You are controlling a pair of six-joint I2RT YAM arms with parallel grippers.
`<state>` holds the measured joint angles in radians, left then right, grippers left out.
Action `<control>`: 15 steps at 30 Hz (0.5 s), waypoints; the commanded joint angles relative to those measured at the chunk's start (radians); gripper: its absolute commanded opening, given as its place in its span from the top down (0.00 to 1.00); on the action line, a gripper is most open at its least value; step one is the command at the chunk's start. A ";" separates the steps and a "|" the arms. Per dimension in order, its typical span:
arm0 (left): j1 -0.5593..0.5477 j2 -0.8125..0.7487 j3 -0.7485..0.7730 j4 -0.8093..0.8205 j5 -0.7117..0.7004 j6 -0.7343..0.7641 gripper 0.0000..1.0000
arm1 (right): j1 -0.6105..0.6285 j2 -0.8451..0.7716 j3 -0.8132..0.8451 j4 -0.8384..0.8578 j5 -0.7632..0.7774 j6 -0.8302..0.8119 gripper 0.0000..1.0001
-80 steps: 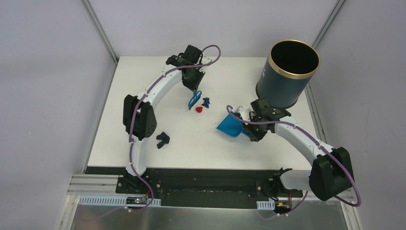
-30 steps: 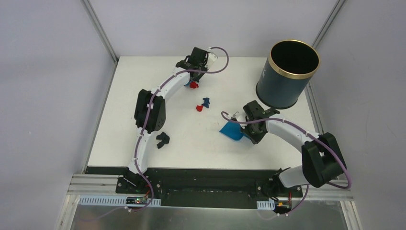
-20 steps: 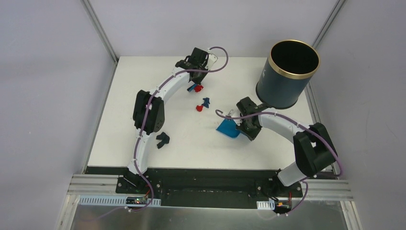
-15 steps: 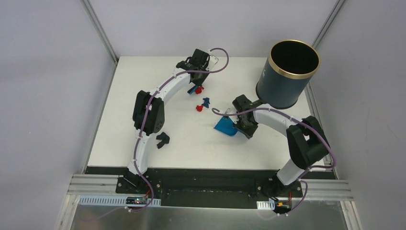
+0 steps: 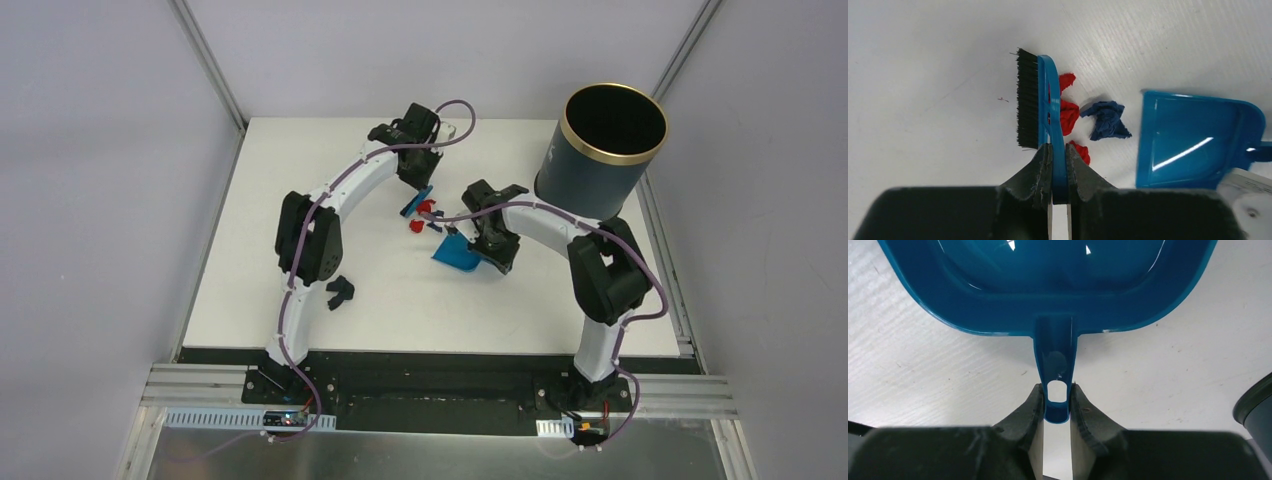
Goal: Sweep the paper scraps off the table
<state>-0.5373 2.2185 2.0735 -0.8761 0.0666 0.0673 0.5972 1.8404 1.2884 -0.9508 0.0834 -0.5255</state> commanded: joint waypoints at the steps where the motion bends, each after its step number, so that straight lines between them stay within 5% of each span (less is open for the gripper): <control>1: -0.010 -0.052 -0.079 -0.101 0.116 -0.123 1.00 | 0.026 0.060 0.090 -0.112 0.053 0.000 1.00; 15: -0.012 -0.104 -0.188 -0.005 0.415 -0.332 1.00 | 0.064 0.110 0.165 -0.152 0.087 0.027 1.00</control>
<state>-0.5369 2.1277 1.9305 -0.8539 0.3138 -0.1520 0.6487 1.9629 1.4216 -1.0683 0.1467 -0.5129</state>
